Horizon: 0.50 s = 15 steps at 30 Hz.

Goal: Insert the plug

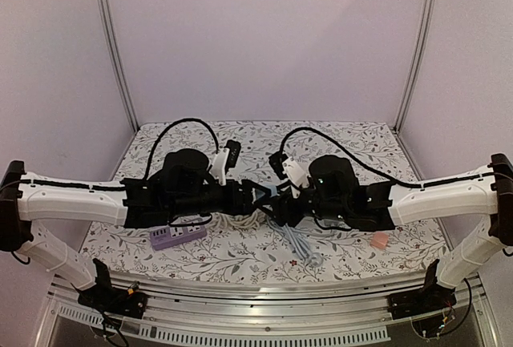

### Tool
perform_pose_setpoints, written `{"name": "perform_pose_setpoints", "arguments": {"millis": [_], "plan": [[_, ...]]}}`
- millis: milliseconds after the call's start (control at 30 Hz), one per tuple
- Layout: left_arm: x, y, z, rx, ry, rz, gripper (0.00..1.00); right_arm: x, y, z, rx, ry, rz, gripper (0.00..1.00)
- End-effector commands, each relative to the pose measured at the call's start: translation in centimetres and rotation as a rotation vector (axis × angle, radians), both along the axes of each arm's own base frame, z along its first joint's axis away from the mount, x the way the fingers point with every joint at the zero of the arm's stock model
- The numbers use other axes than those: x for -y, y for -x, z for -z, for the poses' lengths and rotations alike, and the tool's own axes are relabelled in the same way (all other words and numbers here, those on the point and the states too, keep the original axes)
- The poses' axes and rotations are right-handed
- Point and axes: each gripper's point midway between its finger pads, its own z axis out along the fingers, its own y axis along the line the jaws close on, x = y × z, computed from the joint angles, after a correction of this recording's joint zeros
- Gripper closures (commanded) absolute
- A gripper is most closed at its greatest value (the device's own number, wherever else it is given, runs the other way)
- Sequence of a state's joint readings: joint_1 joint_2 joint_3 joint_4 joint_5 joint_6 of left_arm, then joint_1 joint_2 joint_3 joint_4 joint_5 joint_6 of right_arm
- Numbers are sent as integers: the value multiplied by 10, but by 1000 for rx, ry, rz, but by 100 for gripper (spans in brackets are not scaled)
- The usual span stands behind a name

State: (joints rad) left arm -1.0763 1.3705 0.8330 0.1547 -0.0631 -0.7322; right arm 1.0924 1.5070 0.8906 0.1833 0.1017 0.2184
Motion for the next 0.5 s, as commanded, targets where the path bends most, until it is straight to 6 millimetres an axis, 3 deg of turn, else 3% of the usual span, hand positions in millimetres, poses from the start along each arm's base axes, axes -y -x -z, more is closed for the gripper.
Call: {"name": "perform_pose_setpoints", "arguments": {"millis": [0, 467], "plan": [[12, 1, -9, -1, 39, 10, 34, -2, 3, -16, 48, -35, -13, 48], [20, 2, 6, -46, 31, 19, 49, 3, 4, -24, 109, -40, 6, 49]]}}
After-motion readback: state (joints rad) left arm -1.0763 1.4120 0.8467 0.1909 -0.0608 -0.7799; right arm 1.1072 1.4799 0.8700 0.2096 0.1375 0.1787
